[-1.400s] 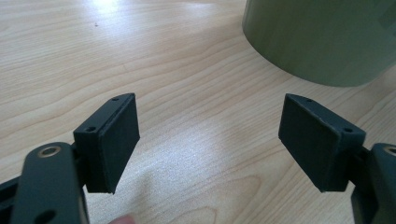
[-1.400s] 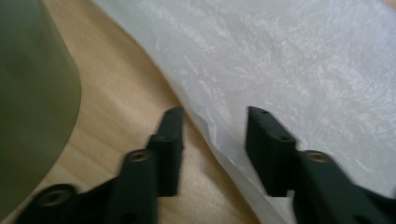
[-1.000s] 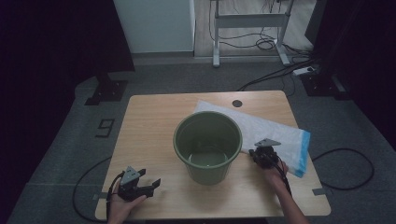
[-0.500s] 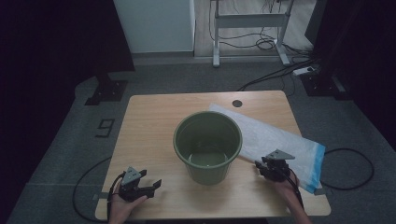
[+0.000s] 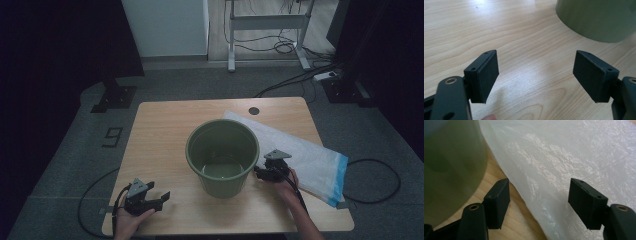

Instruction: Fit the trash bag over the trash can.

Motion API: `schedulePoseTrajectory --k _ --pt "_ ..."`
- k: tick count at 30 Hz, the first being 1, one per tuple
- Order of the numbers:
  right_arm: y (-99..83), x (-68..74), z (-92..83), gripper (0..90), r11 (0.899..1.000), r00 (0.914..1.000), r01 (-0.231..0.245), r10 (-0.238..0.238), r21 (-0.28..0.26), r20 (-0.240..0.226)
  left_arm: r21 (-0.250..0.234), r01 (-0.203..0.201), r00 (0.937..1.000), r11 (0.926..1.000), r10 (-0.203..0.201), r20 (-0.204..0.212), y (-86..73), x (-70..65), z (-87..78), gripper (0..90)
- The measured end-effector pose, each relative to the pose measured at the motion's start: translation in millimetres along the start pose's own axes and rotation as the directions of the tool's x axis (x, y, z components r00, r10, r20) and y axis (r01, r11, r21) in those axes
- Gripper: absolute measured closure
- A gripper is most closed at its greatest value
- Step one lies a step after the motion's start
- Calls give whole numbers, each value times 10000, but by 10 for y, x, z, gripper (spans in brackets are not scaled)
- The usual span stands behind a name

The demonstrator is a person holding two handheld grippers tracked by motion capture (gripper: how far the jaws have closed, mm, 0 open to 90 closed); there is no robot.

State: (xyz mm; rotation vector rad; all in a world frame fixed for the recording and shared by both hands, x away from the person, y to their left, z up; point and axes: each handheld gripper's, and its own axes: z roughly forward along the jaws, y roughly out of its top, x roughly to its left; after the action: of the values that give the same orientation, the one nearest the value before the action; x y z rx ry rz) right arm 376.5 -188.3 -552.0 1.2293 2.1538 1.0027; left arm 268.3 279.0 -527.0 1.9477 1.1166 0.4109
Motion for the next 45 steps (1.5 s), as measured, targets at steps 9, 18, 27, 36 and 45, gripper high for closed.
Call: schedulePoseTrajectory --k 9,18,27,36,45 --pt "6 -142 24 754 9995 9994 -318 319 79 -127 0 181 9998 9998 -181 5 -6 31 -21 209" --pt "49 -364 -208 889 9781 9880 -1543 1511 -1396 -331 168 42 10000 9998 -42 -45 -10 20 14 210" --pt "306 -560 -867 890 9003 9726 -2284 2282 -3705 -451 55 100 9999 9999 -99 -88 -4 8 -6 210" --pt "649 -591 -1419 890 8170 9735 -2172 2216 -5342 -569 58 90 9999 9999 -89 -130 -10 14 2 212" --pt "982 -541 -1876 890 7691 9860 -1480 1638 -6217 -321 -6 140 9998 9999 -140 -123 -11 22 -9 213"
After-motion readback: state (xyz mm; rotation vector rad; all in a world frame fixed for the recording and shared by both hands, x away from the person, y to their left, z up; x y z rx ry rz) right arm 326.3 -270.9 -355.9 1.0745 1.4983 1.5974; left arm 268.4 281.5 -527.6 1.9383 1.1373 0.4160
